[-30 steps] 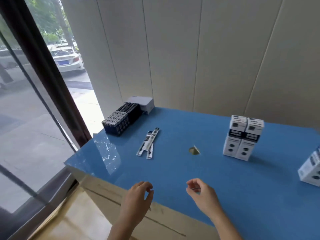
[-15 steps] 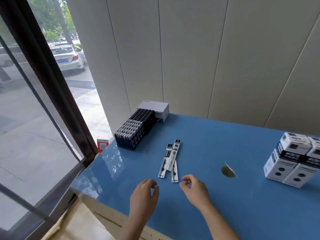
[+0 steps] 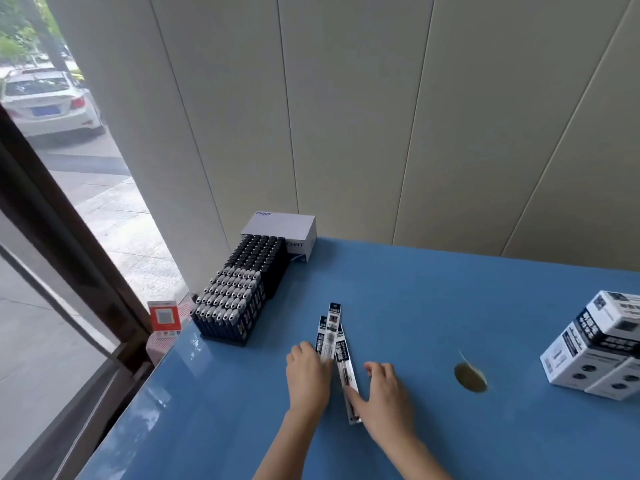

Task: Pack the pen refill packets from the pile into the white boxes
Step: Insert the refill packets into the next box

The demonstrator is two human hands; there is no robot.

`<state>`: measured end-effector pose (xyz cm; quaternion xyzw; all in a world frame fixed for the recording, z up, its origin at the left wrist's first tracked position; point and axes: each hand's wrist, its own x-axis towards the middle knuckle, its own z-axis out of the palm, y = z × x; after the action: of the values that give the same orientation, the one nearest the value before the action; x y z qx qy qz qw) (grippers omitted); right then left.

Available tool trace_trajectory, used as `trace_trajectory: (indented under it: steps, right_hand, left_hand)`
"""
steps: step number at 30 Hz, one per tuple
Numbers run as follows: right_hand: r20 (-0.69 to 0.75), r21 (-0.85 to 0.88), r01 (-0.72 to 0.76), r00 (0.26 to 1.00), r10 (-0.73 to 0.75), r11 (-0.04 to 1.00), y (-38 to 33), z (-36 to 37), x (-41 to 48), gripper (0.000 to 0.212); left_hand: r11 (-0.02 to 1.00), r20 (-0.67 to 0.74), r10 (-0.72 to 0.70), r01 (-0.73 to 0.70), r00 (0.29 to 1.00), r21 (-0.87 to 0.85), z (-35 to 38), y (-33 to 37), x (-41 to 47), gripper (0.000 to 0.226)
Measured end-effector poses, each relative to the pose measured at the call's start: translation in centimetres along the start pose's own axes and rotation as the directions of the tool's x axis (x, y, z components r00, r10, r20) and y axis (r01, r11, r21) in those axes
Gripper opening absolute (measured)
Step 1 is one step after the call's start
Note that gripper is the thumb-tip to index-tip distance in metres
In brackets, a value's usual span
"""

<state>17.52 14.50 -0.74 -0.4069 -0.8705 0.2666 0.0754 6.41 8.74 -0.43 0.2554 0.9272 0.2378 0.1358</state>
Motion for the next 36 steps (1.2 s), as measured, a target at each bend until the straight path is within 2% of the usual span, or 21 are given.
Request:
trace_trajectory:
  steps: [3,6,9,11,12,15,18,21,24,29,31,34,36]
  right_hand:
    - [0.002,-0.064,-0.064,0.998,0.064,0.996,-1.1,0.1,0.7,0.049]
    - [0.034,-0.078,-0.131,0.99,0.134,0.988,-2.3,0.2,1.3,0.034]
    - [0.115,-0.08,-0.193,0.973,0.201,0.978,-2.8,0.2,2.2,0.027]
    - [0.141,-0.054,-0.194,0.97,0.2,0.98,-2.7,0.3,2.4,0.016]
    - [0.141,-0.017,-0.185,0.972,0.186,0.983,-2.6,0.4,2.3,0.009]
    - [0.111,0.167,-0.175,0.981,0.158,0.97,-1.7,0.8,0.8,0.03]
    - [0.146,0.333,-0.193,0.978,0.152,0.923,-0.4,0.1,-1.9,0.032]
    - [0.145,0.442,-0.209,0.976,0.16,0.872,1.9,-1.6,-4.7,0.025]
    - [0.072,0.513,-0.24,0.969,0.237,0.824,5.0,-4.3,-7.7,0.014]
    - [-0.047,0.561,-0.26,0.938,0.344,0.786,11.1,-10.2,-13.2,0.017]
    - [-0.089,0.535,-0.266,0.926,0.367,0.802,14.3,-13.1,-15.5,0.02]
    - [-0.195,0.487,-0.234,0.91,0.366,0.841,19.2,-17.8,-18.9,0.013]
    - [-0.247,0.485,-0.209,0.899,0.362,0.849,22.1,-20.5,-20.7,0.012]
  left_hand:
    - [0.999,0.128,0.016,-0.022,0.992,0.048,-0.7,-0.8,1.3,0.01]
    - [0.986,0.237,0.035,-0.071,0.971,0.148,-1.6,-1.5,1.6,0.034]
    - [0.978,0.285,0.075,-0.126,0.955,0.166,-2.4,-2.2,1.4,0.033]
    - [0.997,0.32,0.072,-0.077,0.945,0.003,-2.5,-3.2,1.7,0.027]
    - [0.989,0.337,0.069,-0.021,0.939,-0.143,-2.6,-3.9,1.8,0.025]
    - [0.865,0.377,0.065,0.136,0.924,-0.482,-2.9,-5.2,1.2,0.017]
    - [0.748,0.382,0.095,0.187,0.919,-0.636,-2.8,-4.7,-1.0,0.018]
    - [0.694,0.46,0.141,0.244,0.877,-0.677,-2.5,-2.8,-3.4,0.019]
    - [0.719,0.524,0.265,0.197,0.809,-0.667,-1.4,0.4,-6.1,0.029]
    - [0.683,0.495,0.443,0.076,0.747,-0.726,1.3,7.9,-11.8,0.025]
    - [0.684,0.485,0.493,0.022,0.723,-0.729,2.9,11.3,-15.0,0.022]
    - [0.661,0.423,0.596,-0.117,0.683,-0.742,5.4,16.2,-19.9,0.019]
    - [0.631,0.4,0.642,-0.155,0.654,-0.76,7.2,19.2,-22.8,0.019]
